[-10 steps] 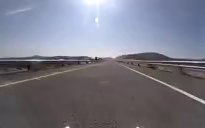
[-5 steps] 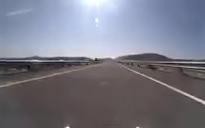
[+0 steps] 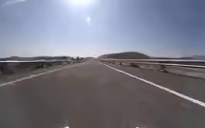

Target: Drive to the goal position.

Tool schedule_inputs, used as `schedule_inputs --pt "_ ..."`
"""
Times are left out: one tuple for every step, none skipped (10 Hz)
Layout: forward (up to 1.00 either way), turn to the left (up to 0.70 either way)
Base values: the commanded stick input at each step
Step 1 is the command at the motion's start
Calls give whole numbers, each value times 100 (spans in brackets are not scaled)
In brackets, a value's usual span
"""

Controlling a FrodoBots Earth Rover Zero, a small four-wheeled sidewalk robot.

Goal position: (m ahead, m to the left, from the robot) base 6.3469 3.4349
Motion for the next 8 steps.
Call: schedule_inputs --pt "70 0" --pt "70 0" --pt "70 0" --pt "70 0" --pt "70 0" --pt "70 0" --pt "70 0" --pt "70 0"
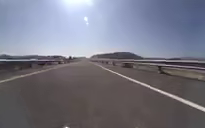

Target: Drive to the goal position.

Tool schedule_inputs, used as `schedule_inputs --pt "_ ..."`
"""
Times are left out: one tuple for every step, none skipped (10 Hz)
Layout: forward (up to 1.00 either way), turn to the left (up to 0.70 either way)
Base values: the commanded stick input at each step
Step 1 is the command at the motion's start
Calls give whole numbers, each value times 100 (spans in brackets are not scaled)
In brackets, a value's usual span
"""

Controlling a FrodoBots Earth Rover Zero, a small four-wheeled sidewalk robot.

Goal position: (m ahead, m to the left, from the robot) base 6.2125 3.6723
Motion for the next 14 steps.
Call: schedule_inputs --pt "70 0" --pt "70 0" --pt "70 0" --pt "70 27" --pt "70 27" --pt "70 27" --pt "70 27" --pt "70 27" --pt "70 16" --pt "70 3" --pt "70 0" --pt "70 0" --pt "70 0" --pt "70 0"
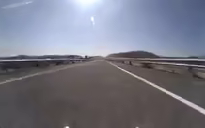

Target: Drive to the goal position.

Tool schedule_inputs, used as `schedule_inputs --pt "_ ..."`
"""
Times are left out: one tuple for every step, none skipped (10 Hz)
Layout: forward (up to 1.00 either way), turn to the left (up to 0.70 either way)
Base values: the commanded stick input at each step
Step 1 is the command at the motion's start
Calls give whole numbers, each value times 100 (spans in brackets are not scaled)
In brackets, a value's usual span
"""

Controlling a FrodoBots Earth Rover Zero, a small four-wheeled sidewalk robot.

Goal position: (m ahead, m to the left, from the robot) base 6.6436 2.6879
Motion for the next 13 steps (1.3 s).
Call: schedule_inputs --pt "70 0" --pt "70 0" --pt "70 0" --pt "70 0" --pt "70 0" --pt "70 0" --pt "70 0" --pt "70 0" --pt "70 0" --pt "70 0" --pt "70 0" --pt "70 0" --pt "70 0"
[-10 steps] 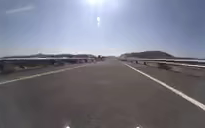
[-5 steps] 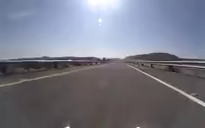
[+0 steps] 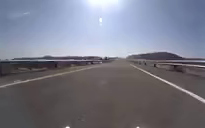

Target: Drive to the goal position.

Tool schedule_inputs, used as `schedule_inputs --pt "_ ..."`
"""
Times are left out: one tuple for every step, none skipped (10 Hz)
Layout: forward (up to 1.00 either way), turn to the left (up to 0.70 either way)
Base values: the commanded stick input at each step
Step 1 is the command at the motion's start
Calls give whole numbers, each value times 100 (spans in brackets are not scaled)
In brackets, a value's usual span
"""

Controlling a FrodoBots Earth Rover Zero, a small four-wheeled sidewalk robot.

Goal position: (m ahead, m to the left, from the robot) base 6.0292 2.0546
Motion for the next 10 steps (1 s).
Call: schedule_inputs --pt "70 0" --pt "70 0" --pt "70 0" --pt "70 0" --pt "70 0" --pt "70 0" --pt "70 0" --pt "70 0" --pt "70 0" --pt "70 0"
